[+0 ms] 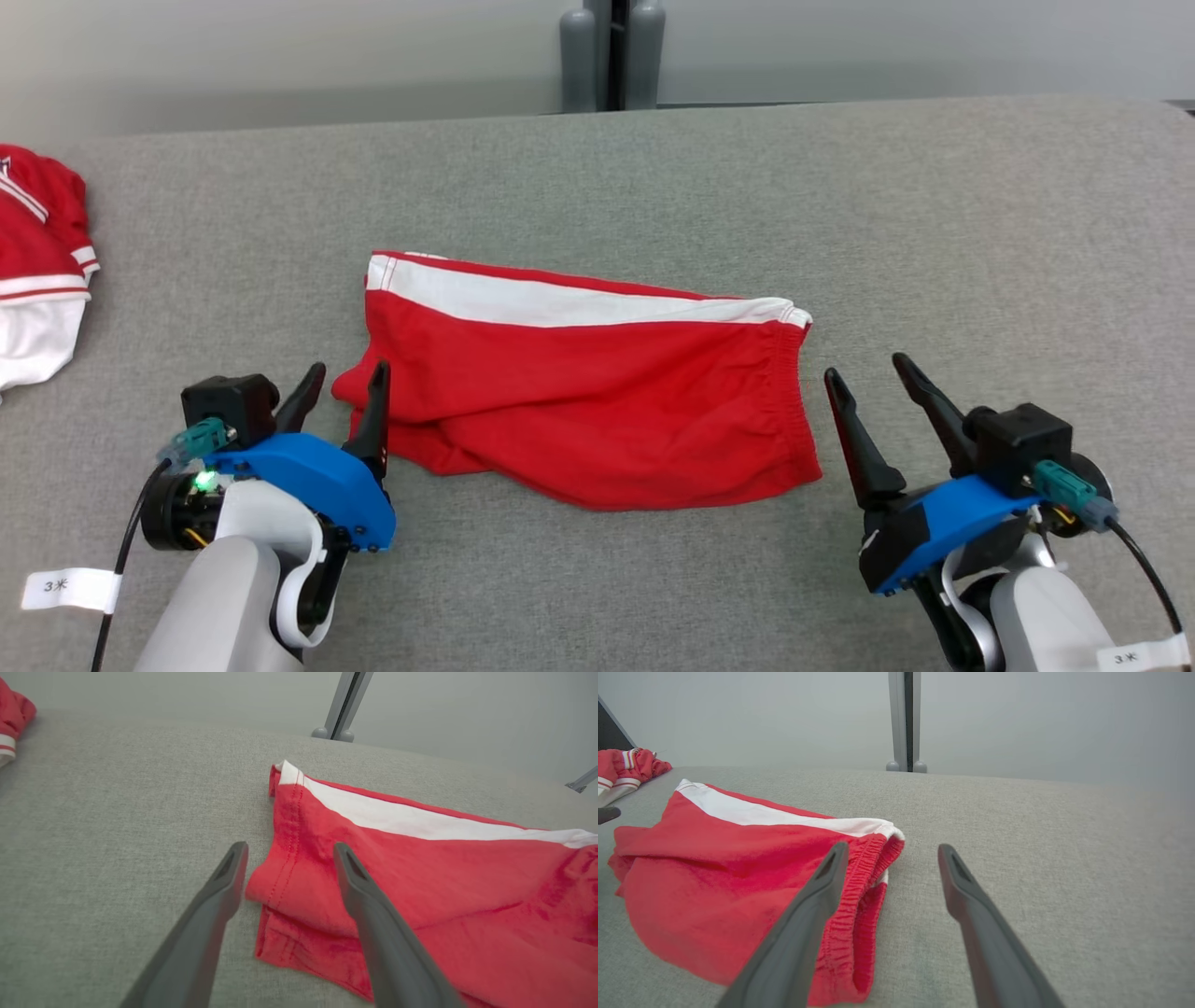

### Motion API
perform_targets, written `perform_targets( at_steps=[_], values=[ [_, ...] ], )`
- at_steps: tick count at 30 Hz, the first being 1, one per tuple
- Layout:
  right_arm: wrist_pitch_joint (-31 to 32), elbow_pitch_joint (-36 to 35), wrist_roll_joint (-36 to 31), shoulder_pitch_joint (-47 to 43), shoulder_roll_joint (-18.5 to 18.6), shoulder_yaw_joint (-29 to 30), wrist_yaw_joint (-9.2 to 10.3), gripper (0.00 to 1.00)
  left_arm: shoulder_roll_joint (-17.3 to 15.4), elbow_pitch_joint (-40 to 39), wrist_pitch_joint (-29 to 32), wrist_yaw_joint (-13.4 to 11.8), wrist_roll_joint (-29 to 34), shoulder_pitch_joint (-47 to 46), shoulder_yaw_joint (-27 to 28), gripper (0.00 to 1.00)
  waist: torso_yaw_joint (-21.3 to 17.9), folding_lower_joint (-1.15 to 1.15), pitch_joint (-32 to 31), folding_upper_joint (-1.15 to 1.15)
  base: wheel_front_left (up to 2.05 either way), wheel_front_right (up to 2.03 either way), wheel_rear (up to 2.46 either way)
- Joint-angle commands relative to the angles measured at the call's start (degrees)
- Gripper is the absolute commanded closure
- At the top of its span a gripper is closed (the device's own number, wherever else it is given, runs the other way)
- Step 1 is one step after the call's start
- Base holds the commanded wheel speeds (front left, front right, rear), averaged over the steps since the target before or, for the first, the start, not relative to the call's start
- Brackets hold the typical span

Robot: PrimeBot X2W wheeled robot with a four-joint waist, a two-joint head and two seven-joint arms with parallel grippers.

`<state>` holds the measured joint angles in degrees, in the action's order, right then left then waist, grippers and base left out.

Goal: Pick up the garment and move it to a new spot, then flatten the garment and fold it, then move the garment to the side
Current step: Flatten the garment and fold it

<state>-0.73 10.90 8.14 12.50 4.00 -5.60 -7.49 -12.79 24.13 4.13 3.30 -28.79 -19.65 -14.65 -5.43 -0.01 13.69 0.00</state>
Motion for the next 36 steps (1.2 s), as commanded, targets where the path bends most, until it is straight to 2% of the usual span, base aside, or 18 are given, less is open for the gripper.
perform_targets(
  at_steps=[1,11,18,20,21,29,36],
  values=[
    [0.1,-0.8,-0.3,-1.1,-0.1,0.4,-0.01,0.00,-0.5,-0.1,0.6,-0.2,-0.2,0.6,-0.1,0.00,-0.6,0.01,-0.6,0.00,0.00,0.00,0.00],
    [2.1,-6.1,-1.2,-4.0,-0.8,0.8,-0.01,0.00,-0.7,4.0,8.0,-3.4,-2.5,0.1,0.7,0.00,-2.9,0.01,-0.5,0.00,0.00,0.00,0.00],
    [2.1,-7.4,-1.0,-4.7,-1.0,0.8,-0.01,0.00,-0.5,5.0,11.7,-3.2,-3.5,1.6,-0.5,0.00,-3.2,0.01,0.0,0.00,0.00,0.00,0.00],
    [2.0,-7.6,-1.1,-4.7,-1.1,0.9,-0.01,0.00,-0.4,4.2,11.3,-3.1,-3.6,2.1,-0.5,0.54,-3.1,0.01,-0.1,0.00,0.00,0.00,0.00],
    [1.9,-7.6,-1.1,-4.8,-1.1,1.0,-0.01,0.00,-0.3,3.7,10.8,-2.9,-3.6,2.3,-0.5,1.00,-2.9,0.01,-0.1,0.00,0.00,0.00,0.00],
    [1.6,-7.2,-1.4,-5.4,-1.1,2.2,-0.01,0.00,1.8,-1.7,5.0,-3.0,-4.4,5.0,-0.1,1.00,-1.0,0.01,-2.3,0.00,0.00,0.00,0.00],
    [0.8,-6.2,-0.7,-8.3,-1.1,4.9,-0.01,0.00,4.0,-6.6,1.6,-4.1,-6.8,13.8,0.4,1.00,1.4,0.01,-6.2,0.00,0.00,0.00,0.00]
  ],
)
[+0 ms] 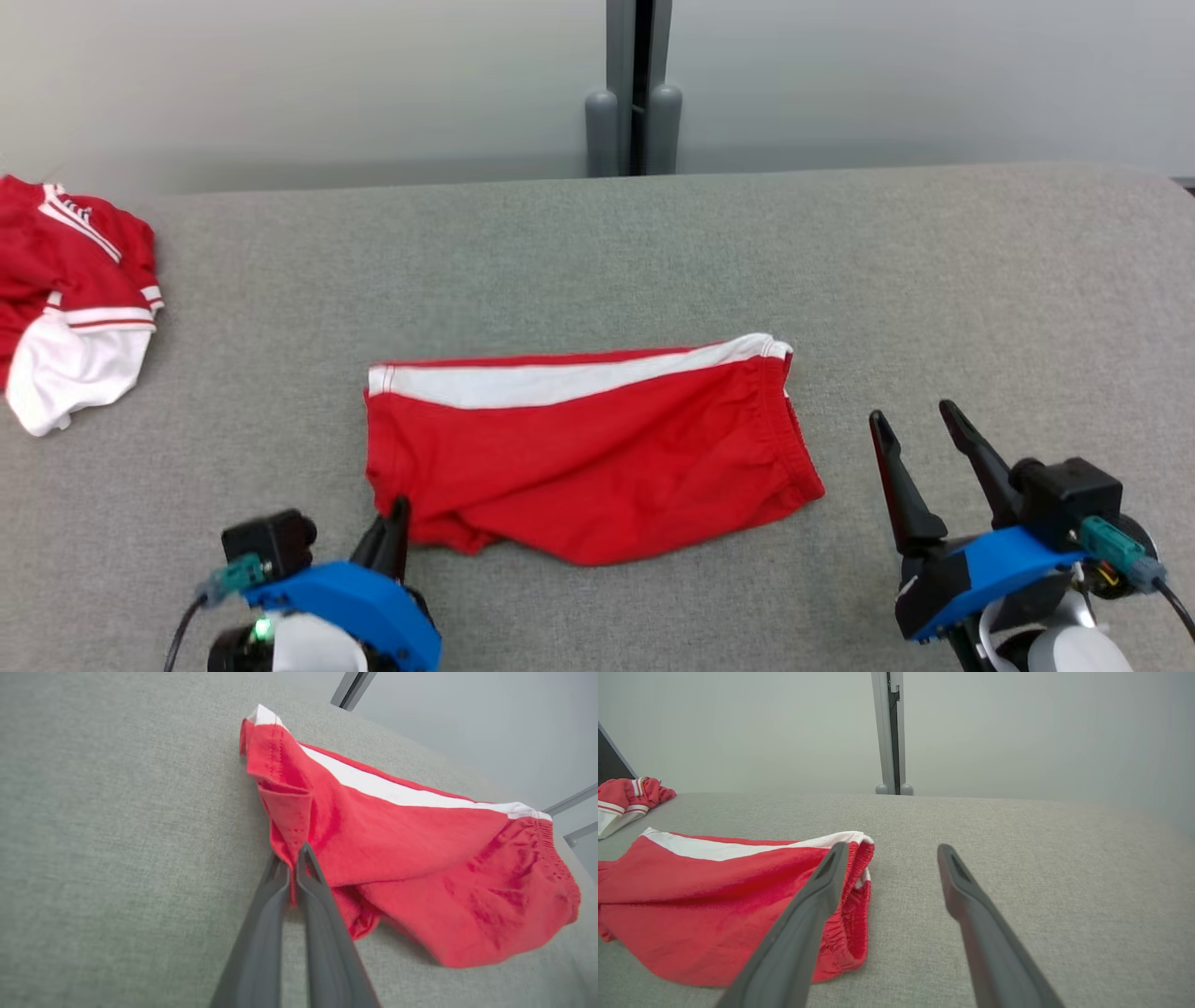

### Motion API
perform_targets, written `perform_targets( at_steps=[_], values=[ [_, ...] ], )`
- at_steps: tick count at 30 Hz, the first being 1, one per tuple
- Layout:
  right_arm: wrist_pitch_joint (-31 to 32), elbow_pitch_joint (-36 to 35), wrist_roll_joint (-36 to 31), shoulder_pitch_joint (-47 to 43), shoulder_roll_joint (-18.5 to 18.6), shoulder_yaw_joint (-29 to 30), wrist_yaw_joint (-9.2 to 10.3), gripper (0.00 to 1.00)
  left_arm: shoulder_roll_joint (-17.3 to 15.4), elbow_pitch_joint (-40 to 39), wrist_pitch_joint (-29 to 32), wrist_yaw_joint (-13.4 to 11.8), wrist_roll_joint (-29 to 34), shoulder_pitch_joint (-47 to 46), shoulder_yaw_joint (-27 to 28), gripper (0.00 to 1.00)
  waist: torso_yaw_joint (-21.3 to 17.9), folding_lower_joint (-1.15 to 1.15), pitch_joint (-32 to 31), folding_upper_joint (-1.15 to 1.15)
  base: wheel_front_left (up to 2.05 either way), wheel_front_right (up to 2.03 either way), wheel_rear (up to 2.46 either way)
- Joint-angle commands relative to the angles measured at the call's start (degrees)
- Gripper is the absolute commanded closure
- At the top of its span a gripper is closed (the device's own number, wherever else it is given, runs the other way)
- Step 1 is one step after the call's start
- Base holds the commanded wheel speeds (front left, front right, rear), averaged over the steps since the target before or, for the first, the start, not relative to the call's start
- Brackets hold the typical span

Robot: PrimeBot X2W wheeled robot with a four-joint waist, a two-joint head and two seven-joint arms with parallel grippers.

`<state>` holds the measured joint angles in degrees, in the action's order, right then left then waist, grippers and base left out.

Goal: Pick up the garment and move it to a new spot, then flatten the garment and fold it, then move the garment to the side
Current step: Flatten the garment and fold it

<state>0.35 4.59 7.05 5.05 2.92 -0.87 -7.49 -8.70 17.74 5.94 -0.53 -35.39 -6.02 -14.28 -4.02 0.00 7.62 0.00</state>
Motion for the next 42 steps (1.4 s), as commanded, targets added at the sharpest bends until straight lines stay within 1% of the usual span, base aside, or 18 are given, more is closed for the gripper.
perform_targets(
  at_steps=[1,5,6,7,11,15,18,21,28,30,35,37,38,42],
  values=[
    [-0.4,0.3,0.6,-1.3,0.0,0.4,-0.01,0.00,0.2,-0.3,-0.5,-0.3,-0.4,1.1,0.1,1.00,0.1,0.00,-0.5,0.00,0.00,0.00,0.00],
    [-1.1,1.3,1.6,-2.5,0.0,0.8,-0.01,0.00,1.1,0.5,-1.7,-0.2,-1.4,3.3,0.2,1.00,0.5,0.00,-1.3,0.00,0.00,0.00,0.00],
    [-1.2,1.5,1.7,-2.6,0.0,0.8,-0.01,0.00,1.1,0.8,-2.1,-0.1,-1.4,3.4,0.2,0.80,0.5,0.00,-1.5,0.00,0.00,0.00,0.00],
    [-1.5,2.0,1.9,-2.9,0.0,0.8,-0.01,0.00,1.2,1.4,-3.2,0.1,-1.2,3.4,0.1,0.00,0.4,0.00,-1.7,0.00,0.00,0.00,0.00],
    [-1.8,2.8,2.1,-2.9,0.0,0.8,-0.01,0.00,1.1,1.5,-7.2,0.8,-0.6,1.9,0.9,0.00,0.3,0.00,-2.0,0.00,0.00,0.00,0.00],
    [-2.1,3.3,1.8,-2.8,0.0,1.2,-0.01,0.00,0.5,0.5,-12.2,0.3,1.4,0.6,1.6,0.00,0.3,0.00,-2.5,0.00,0.00,0.00,0.00],
    [-2.4,4.0,1.5,-2.8,0.0,1.8,-0.01,0.00,-0.1,-0.7,-16.4,0.1,4.0,-0.3,1.1,0.00,0.6,0.00,-3.4,0.00,0.00,0.00,0.00],
    [-2.7,4.8,1.2,-2.7,0.0,2.2,-0.01,0.00,0.0,-1.1,-18.1,0.0,5.0,-0.3,0.8,0.00,1.1,0.00,-3.9,0.00,0.00,0.00,0.00],
    [-1.5,7.7,2.3,0.9,0.0,0.9,-0.01,0.00,0.5,-0.7,-19.0,-0.1,5.8,0.6,-0.2,0.00,2.7,0.00,-4.1,0.00,0.00,0.00,0.00],
    [0.6,9.6,1.7,2.7,0.0,0.2,-0.01,0.00,0.5,-0.6,-19.2,-0.2,6.1,0.6,-0.4,0.00,3.3,0.00,-3.9,0.00,0.00,0.00,0.00],
    [8.1,15.7,-0.5,8.6,0.0,-0.4,-0.01,0.00,1.0,-0.2,-19.4,-0.3,6.2,-0.2,-0.8,0.00,5.7,0.00,-3.1,0.00,0.00,0.00,0.00],
    [11.5,18.9,-1.4,10.4,0.0,0.7,-0.01,0.00,1.0,0.0,-19.5,-0.5,6.5,-0.6,-1.1,0.00,6.8,0.00,-2.7,0.00,0.00,0.00,0.00],
    [13.5,20.5,-2.9,11.1,0.0,1.3,-0.01,0.00,1.1,0.1,-19.6,-0.6,6.5,-0.8,-1.1,0.00,7.4,0.00,-2.5,0.00,0.00,0.00,0.00],
    [17.5,24.5,-4.5,14.1,0.0,3.2,-0.01,0.00,1.1,0.3,-19.9,-1.0,6.6,-0.9,-0.8,0.00,9.5,0.00,-1.7,0.00,0.00,0.00,0.00]
  ],
)
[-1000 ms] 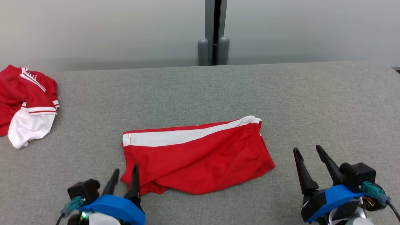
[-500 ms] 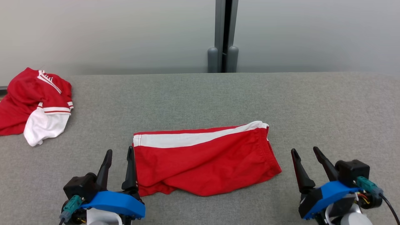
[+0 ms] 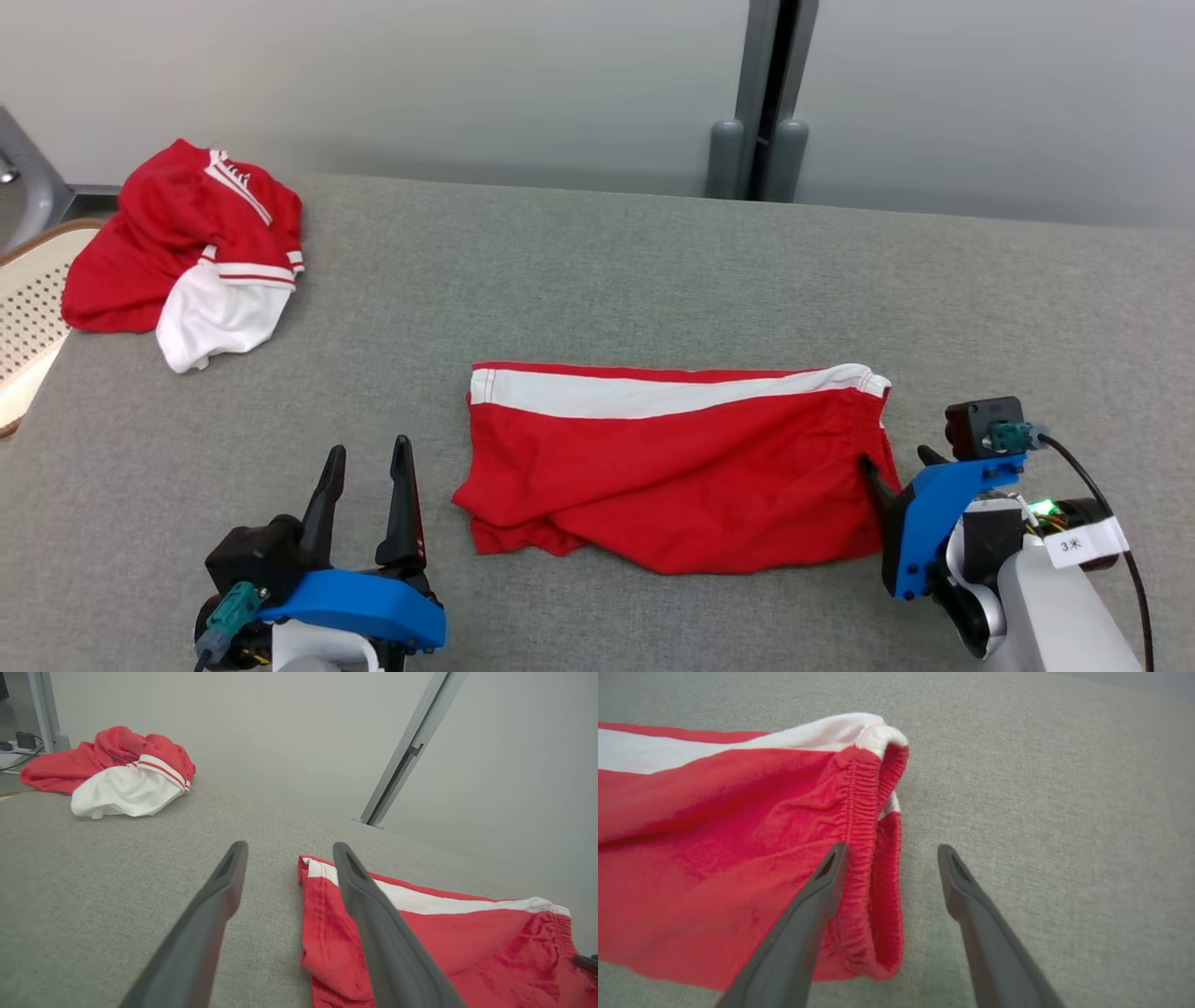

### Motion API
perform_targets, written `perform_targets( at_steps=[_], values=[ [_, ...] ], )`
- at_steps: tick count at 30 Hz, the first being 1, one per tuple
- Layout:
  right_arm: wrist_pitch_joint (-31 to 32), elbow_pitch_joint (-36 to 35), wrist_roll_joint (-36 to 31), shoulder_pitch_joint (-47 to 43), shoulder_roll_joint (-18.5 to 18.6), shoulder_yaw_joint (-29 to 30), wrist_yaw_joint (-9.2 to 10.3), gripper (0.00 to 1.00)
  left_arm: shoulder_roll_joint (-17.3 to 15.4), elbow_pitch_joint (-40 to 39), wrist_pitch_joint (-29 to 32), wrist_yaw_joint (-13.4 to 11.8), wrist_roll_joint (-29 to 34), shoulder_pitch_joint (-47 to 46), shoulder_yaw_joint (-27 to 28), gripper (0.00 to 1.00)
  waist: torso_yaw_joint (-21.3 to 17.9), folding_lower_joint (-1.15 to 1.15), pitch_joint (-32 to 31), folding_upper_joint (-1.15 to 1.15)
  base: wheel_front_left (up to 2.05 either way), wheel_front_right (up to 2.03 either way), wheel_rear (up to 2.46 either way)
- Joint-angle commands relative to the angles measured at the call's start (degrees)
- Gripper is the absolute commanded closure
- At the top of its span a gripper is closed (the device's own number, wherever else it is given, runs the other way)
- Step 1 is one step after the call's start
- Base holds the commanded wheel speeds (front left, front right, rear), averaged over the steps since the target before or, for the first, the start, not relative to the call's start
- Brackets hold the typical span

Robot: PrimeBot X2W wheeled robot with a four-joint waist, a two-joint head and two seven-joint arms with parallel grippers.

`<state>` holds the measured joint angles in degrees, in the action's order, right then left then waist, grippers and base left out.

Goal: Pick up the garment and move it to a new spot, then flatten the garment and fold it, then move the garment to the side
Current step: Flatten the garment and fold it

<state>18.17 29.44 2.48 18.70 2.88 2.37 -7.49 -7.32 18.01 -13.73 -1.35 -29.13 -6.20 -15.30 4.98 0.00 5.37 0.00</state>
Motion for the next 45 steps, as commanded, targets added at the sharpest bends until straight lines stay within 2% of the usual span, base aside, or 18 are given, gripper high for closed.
perform_targets(
  at_steps=[1,5,6,7,10,14,19,23,27,31,39,45],
  values=[
    [0.3,0.5,-0.3,0.9,0.0,0.1,-0.01,0.00,-0.3,0.1,-0.4,-0.2,0.5,-0.6,0.3,0.00,0.9,0.00,0.8,0.00,0.00,0.00,0.00],
    [2.8,3.3,0.3,2.4,0.1,0.5,-0.01,0.00,-0.5,-0.2,-0.7,-0.4,1.0,0.1,0.4,0.00,2.0,0.00,1.2,0.00,0.00,0.00,0.00],
    [3.4,3.9,0.4,2.6,0.1,0.5,-0.01,0.18,-0.5,-0.3,-0.8,-0.5,1.1,0.2,0.4,0.00,2.1,0.00,1.2,0.00,0.00,0.00,0.00],
    [3.8,4.4,0.5,2.8,0.1,0.4,-0.01,0.47,-0.5,-0.4,-0.9,-0.5,1.1,0.3,0.4,0.00,2.2,0.00,1.3,0.00,0.00,0.00,0.00],
    [4.2,5.2,1.2,3.4,0.4,-0.2,-0.01,1.00,-0.4,-0.8,-1.1,-0.5,1.6,0.5,-0.1,0.00,2.1,0.00,1.2,0.00,0.00,0.00,0.00],
    [4.3,4.9,4.3,3.6,1.1,-1.6,-0.01,1.00,-0.5,-1.6,-1.1,-0.4,2.6,0.7,-1.3,0.00,0.9,0.00,0.6,0.00,0.00,0.00,0.00],
    [5.7,2.5,8.2,1.4,5.5,-2.2,-0.01,1.00,-0.4,-2.3,-0.3,-0.5,3.0,1.1,-2.4,0.00,-1.1,0.00,-0.4,0.00,0.00,0.00,0.00],
    [7.7,-0.6,10.4,-0.8,10.1,0.3,-0.01,1.00,-0.5,-2.6,0.4,-0.6,3.1,1.6,-3.1,0.00,-2.7,0.00,-0.8,0.00,0.00,0.00,0.00],
    [9.2,-3.7,12.3,-3.3,12.0,3.5,-0.01,1.00,-0.6,-2.6,0.7,-0.6,3.0,2.1,-3.5,0.00,-3.9,0.00,-0.8,0.00,0.00,0.00,0.00],
    [10.4,-7.0,16.1,-4.7,9.6,4.2,-0.01,1.00,-0.6,-2.5,0.9,-0.6,2.7,2.0,-3.9,0.00,-4.8,0.00,-0.5,0.00,0.00,0.00,0.00],
    [11.4,-15.5,24.2,-3.2,4.8,-3.8,-0.01,1.00,-0.6,-2.2,1.2,-0.4,2.6,0.7,-4.6,0.00,-4.9,0.00,0.0,0.00,0.00,0.00,0.00],
    [10.1,-15.2,24.6,0.7,2.4,-9.1,-0.01,1.00,-0.4,-1.9,0.9,-0.3,2.3,0.0,-4.8,0.00,-2.9,0.00,0.7,0.00,0.00,0.00,0.00]
  ],
)
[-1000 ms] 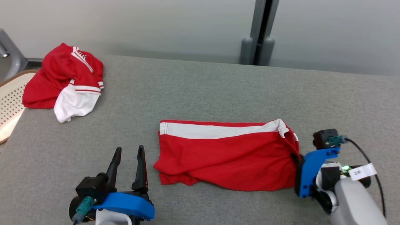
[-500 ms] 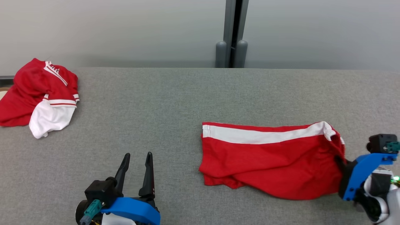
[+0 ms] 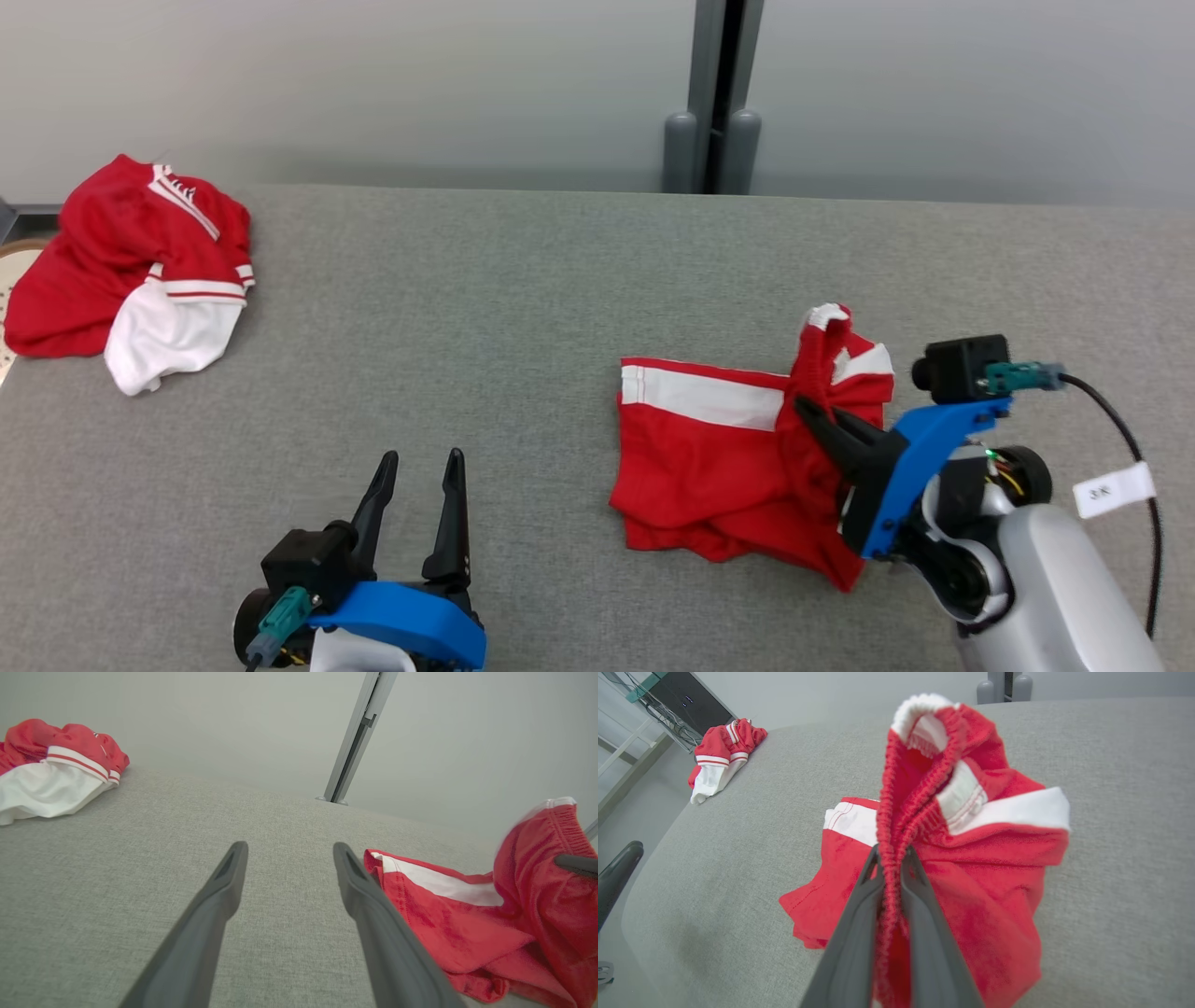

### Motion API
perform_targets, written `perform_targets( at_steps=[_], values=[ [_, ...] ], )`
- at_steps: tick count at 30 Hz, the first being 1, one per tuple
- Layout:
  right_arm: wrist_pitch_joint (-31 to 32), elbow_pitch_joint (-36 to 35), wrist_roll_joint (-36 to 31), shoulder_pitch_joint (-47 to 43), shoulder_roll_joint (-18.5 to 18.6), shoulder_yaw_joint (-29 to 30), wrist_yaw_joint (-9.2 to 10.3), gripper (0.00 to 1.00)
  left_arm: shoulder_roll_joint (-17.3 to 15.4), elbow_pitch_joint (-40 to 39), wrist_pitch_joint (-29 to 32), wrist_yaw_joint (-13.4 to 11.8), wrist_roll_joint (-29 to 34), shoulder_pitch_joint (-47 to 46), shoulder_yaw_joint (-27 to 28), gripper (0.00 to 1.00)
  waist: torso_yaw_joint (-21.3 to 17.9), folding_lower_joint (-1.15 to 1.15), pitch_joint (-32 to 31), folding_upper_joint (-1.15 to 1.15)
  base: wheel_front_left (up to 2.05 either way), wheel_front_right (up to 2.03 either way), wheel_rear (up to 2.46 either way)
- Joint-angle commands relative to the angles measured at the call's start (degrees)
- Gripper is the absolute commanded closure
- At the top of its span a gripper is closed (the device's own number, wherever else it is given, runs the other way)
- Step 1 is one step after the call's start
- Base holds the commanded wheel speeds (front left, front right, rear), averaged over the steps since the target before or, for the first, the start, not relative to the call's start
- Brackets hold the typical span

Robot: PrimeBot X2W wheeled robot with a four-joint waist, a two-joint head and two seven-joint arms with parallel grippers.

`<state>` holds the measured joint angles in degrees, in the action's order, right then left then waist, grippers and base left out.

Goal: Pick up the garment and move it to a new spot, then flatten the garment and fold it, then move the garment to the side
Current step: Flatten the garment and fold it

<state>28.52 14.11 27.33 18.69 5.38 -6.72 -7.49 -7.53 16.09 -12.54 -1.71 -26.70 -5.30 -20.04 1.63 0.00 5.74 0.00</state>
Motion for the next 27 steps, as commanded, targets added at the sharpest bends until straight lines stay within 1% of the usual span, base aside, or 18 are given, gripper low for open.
perform_targets(
  at_steps=[1,7,12,13,14,15,16,17,18,19,22,27],
  values=[
    [-0.6,0.9,-0.7,1.4,-0.4,-0.9,-0.01,1.00,-0.1,0.0,-0.4,0.1,-0.2,-1.0,0.0,0.00,0.8,0.00,0.5,0.00,0.00,0.00,0.00],
    [-2.5,7.2,-1.8,5.7,-2.0,-6.1,-0.01,1.00,0.4,0.7,-0.7,0.2,-0.4,-2.0,-0.3,0.00,3.7,0.00,1.6,0.00,0.00,0.00,0.00],
    [-4.5,14.1,-1.9,8.7,-2.4,-8.6,-0.01,1.00,0.9,1.7,-1.1,0.6,-0.6,-2.5,-0.5,0.00,5.5,0.00,2.3,0.00,0.00,0.00,0.00],
    [-5.1,15.5,-2.3,9.3,-2.4,-8.9,-0.01,0.85,1.0,1.8,-1.2,0.6,-0.6,-2.7,-0.6,0.00,5.8,0.00,2.4,0.00,0.00,0.00,0.00],
    [-5.7,16.8,-2.3,9.7,-2.5,-9.5,-0.01,0.64,1.1,2.0,-1.2,0.6,-0.6,-2.9,-0.7,0.00,6.0,0.00,2.5,0.00,0.00,0.00,0.00],
    [-6.1,18.0,-1.7,10.1,-2.5,-10.3,-0.01,0.31,1.1,2.2,-1.3,0.6,-0.6,-3.0,-0.8,0.00,6.2,0.00,2.5,0.00,0.00,0.00,0.00],
    [-6.6,18.7,-0.8,10.5,-2.5,-11.4,-0.01,0.00,1.1,2.3,-1.3,0.7,-0.7,-3.1,-0.8,0.00,6.3,0.00,2.6,0.00,0.00,0.00,0.00],
    [-6.6,18.7,-0.8,10.5,-2.5,-11.4,-0.01,0.00,1.1,2.3,-1.3,0.7,-0.7,-3.1,-0.8,0.00,6.3,0.00,2.6,0.00,0.00,0.00,0.00],
    [-7.6,19.4,1.5,11.4,-2.5,-13.8,-0.01,0.00,1.2,2.7,-1.5,0.6,-0.8,-3.3,-0.7,0.00,6.3,0.00,2.7,0.00,0.00,0.00,0.00],
    [-7.6,19.4,1.5,11.4,-2.5,-13.8,-0.01,0.00,1.2,2.7,-1.5,0.6,-0.8,-3.3,-0.7,0.00,6.3,0.00,2.7,0.00,0.00,0.00,0.00],
    [-9.9,19.6,3.7,12.4,-2.4,-16.8,-0.01,0.00,1.3,3.1,-1.7,0.5,-0.9,-3.3,-0.5,0.00,5.6,0.00,2.7,0.00,0.00,0.00,0.00],
    [-16.3,20.3,1.6,13.7,-2.4,-17.9,-0.01,0.00,1.4,3.6,-1.9,0.9,-0.7,-3.7,-0.9,0.00,3.8,0.00,2.3,0.00,0.00,0.00,0.00]
  ],
)
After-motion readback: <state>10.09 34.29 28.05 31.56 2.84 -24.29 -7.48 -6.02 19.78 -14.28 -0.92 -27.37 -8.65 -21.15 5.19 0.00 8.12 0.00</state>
